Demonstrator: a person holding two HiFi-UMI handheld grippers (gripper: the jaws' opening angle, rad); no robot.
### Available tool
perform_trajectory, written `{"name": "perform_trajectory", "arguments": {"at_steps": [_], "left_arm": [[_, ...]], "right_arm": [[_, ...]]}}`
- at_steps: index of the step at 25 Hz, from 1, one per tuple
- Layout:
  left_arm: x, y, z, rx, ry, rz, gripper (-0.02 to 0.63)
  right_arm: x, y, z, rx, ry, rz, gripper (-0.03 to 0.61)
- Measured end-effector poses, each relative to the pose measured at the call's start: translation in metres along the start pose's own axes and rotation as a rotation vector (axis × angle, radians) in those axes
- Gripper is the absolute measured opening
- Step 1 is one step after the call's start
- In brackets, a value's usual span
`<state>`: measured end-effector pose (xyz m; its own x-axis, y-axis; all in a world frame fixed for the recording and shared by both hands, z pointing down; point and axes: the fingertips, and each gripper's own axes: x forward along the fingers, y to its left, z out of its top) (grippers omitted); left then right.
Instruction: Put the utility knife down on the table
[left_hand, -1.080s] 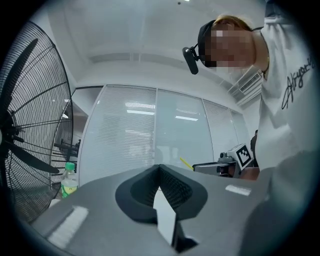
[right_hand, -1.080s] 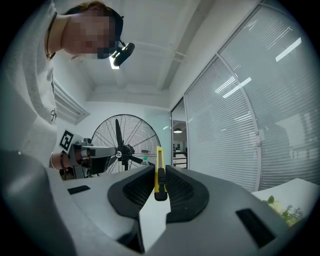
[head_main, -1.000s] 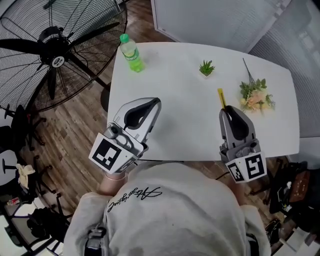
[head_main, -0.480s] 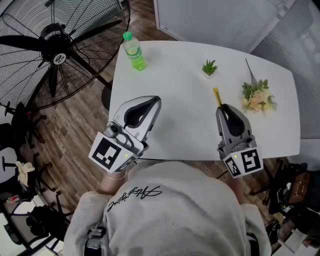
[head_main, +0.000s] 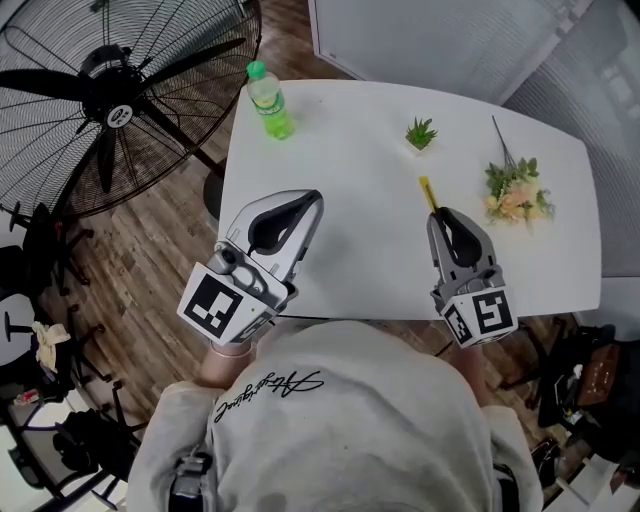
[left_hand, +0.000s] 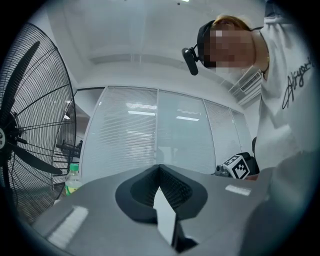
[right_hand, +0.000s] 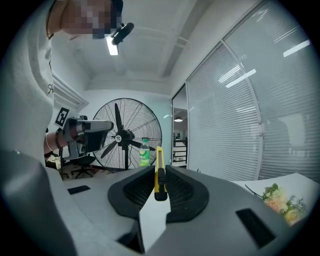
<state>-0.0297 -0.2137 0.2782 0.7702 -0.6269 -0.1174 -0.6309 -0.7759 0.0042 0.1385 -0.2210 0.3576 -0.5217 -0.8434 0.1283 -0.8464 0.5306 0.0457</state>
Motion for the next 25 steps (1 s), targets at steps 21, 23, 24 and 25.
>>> {"name": "perform_trajectory", "arguments": {"at_steps": [21,23,24,25], "left_arm": [[0.003,0.002,-0.003,0.004,0.011,-0.013,-0.001],[0.002,0.002,-0.003,0.005,0.012,-0.012,0.000],[0.002,0.002,-0.003,0.006,0.013,-0.012,0.000],[0.002,0.001,-0.003,0.005,0.014,-0.013,0.000]], "right_arm": [[0.018,-0.004,-0.057,-0.001,0.133,0.002,0.067],[0.019,-0.004,-0.060,-0.002,0.141,0.002,0.067],[0.019,-0.004,-0.061,-0.003,0.146,0.003,0.067],[0.020,-0.004,-0.063,-0.004,0.152,0.004,0.067]]}}
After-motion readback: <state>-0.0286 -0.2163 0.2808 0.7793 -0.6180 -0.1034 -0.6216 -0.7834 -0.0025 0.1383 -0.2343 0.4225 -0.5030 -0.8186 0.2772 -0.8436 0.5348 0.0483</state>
